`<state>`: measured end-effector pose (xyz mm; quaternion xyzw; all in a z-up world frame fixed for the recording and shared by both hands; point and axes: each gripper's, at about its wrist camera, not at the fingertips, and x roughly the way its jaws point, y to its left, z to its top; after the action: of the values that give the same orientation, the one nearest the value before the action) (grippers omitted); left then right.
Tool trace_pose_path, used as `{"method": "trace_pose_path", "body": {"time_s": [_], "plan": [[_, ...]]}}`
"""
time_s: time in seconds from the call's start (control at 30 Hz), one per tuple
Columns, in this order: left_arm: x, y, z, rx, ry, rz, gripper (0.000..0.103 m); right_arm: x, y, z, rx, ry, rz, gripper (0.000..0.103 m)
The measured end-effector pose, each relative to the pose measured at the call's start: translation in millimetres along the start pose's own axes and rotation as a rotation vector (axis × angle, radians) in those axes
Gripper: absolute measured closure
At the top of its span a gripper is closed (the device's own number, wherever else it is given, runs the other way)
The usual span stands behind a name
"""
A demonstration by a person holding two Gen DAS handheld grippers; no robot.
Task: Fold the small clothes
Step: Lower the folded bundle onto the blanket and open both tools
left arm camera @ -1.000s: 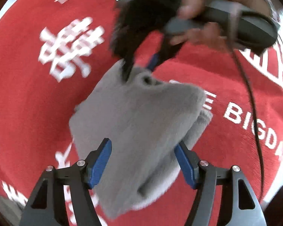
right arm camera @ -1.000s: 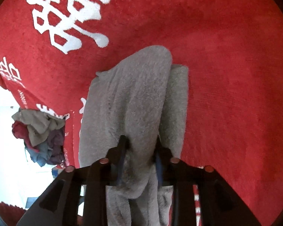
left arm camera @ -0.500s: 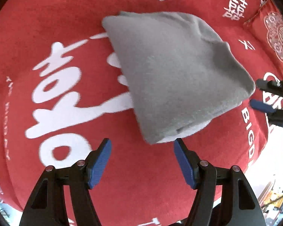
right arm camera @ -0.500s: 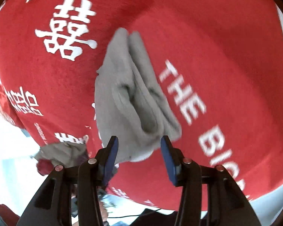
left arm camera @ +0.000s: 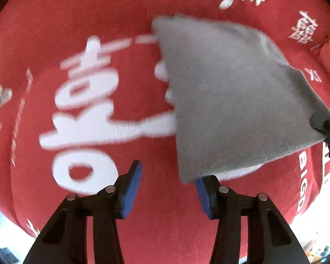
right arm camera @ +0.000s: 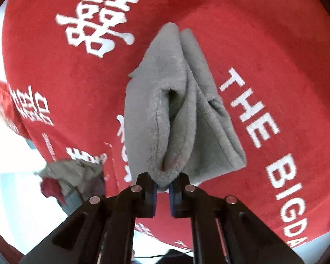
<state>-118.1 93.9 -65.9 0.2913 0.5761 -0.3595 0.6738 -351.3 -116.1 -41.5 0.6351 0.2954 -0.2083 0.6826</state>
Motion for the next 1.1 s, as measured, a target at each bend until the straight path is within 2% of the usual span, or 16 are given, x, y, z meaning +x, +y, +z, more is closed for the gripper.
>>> {"method": "trace_pose_path", "body": {"time_s": [0.1, 0.17, 0.27, 0.4, 0.5, 0.53, 0.57, 0.63, 0.77, 0.87, 0.9, 0.93, 0.97, 1.0, 1.07, 1.1], "plan": [[12.9, 13.5, -5.7, -0.028, 0.046, 0.002, 0.052, 20.3, -28.6, 0.7, 0.023, 0.045, -0.089, 0.094], [7.2, 21.6, -8.2, -0.026, 0.046, 0.014, 0.052, 24.4, -39.1, 0.8, 0.041, 0.043, -0.071, 0.094], [-3.6, 44.3, -6.1, -0.055, 0.063, -0.001, 0.052, 20.1, -37.6, -1.9, 0.037, 0.046, -0.070, 0.087], [-28.5, 56.5, 15.5, -0.065, 0.016, -0.059, 0.052, 6.1, -18.3, -5.2, -0.024, 0.078, -0.192, 0.079], [-39.2, 43.0, 33.5, -0.034, -0.026, -0.104, 0.035, -11.6, 9.9, 1.0, -0.105, 0.043, -0.253, 0.079], [-42.8, 35.9, 39.1, -0.023, -0.046, -0.121, 0.033, -16.8, 20.7, 5.9, -0.130, 0.025, -0.263, 0.078], [-43.2, 30.7, 44.1, -0.017, -0.051, -0.133, 0.033, -20.0, 29.6, 11.3, -0.149, 0.009, -0.265, 0.076], [-40.0, 9.5, 49.4, -0.016, -0.042, -0.172, 0.033, -21.7, 42.5, 21.9, -0.176, -0.012, -0.263, 0.047], [-17.0, -4.4, 64.9, -0.028, -0.011, -0.195, 0.033, -6.4, 57.4, 54.0, -0.240, -0.028, -0.277, 0.044], [7.3, -7.3, 69.5, -0.022, 0.019, -0.179, 0.033, 14.2, 54.2, 81.9, -0.227, -0.022, -0.306, 0.047], [13.6, -8.4, 68.8, -0.018, 0.031, -0.170, 0.033, 23.0, 48.4, 93.1, -0.204, -0.009, -0.305, 0.055], [19.0, -8.3, 66.9, -0.021, 0.041, -0.168, 0.032, 29.2, 44.4, 98.7, -0.203, 0.004, -0.307, 0.080], [23.0, -7.9, 64.1, -0.024, 0.045, -0.168, 0.028, 35.2, 39.4, 102.4, -0.217, 0.012, -0.335, 0.095], [24.6, -7.4, 62.3, -0.026, 0.046, -0.160, 0.020, 39.0, 33.1, 105.5, -0.221, 0.017, -0.360, 0.095], [25.7, -5.9, 58.7, -0.030, 0.048, -0.139, 0.017, 40.2, 21.9, 108.4, -0.212, 0.014, -0.389, 0.095], [25.5, -5.0, 58.4, -0.033, 0.051, -0.137, 0.017, 39.5, 13.1, 111.3, -0.198, 0.014, -0.469, 0.095]]}}
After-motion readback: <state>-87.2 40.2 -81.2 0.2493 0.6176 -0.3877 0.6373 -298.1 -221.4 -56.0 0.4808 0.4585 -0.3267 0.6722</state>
